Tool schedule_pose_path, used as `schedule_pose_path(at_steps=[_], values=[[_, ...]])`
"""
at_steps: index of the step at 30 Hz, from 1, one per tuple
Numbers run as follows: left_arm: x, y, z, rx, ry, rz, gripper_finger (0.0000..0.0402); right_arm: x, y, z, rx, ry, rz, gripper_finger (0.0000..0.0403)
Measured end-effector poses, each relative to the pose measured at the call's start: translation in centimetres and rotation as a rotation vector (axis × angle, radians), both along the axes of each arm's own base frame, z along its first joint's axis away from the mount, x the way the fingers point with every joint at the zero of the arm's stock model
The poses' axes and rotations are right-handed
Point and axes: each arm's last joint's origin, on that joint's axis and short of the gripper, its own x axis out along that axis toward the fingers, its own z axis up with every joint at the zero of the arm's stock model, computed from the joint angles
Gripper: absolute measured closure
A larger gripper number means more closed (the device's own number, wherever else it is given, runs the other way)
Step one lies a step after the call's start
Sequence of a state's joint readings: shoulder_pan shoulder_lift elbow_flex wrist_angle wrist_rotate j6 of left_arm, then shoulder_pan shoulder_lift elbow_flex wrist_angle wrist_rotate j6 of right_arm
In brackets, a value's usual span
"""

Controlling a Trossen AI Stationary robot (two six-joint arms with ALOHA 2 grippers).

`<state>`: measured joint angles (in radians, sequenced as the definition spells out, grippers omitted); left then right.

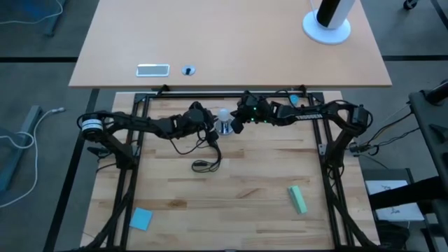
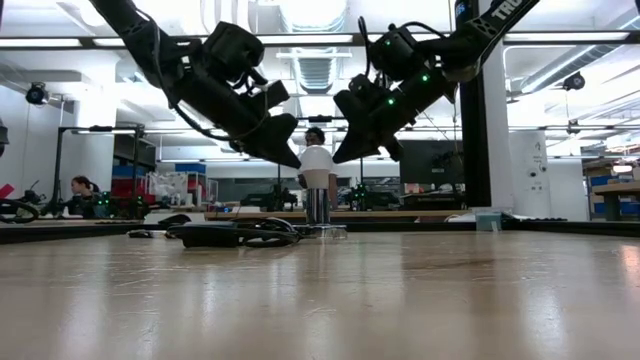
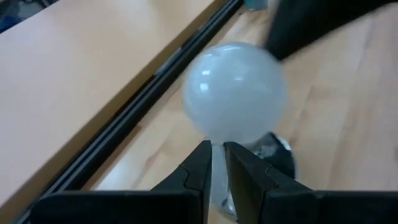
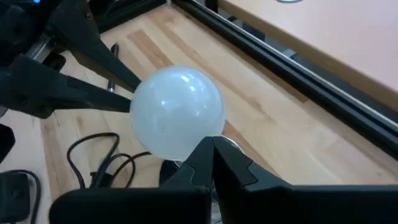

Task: Screw lightbulb
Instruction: Insert the lightbulb into the lamp

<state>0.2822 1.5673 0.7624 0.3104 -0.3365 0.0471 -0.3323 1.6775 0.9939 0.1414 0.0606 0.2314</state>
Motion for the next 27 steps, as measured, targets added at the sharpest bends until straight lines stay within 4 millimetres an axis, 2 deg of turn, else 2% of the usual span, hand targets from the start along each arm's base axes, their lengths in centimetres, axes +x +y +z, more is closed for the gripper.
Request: schedule_pose_path(at_steps=[11,20,27], values=[[-0.1,0.2,0.0,0.008,-0.003,0.049,0.0361,0.6,2.1,-0.1,0.047,-0.002,0.062,0.0403],[-0.6,-0.4,0.3,-0.093,0.009,-0.014,0.0361,-0.2,1.5,-0.8,0.029,0.098,-0.018,0.0403],[-0.3,-0.3,1.0,-0.061,-0.040,-0.064,0.0361,0.0,0.6,-0.4,-0.009,0.046,-0.048,0.0403]])
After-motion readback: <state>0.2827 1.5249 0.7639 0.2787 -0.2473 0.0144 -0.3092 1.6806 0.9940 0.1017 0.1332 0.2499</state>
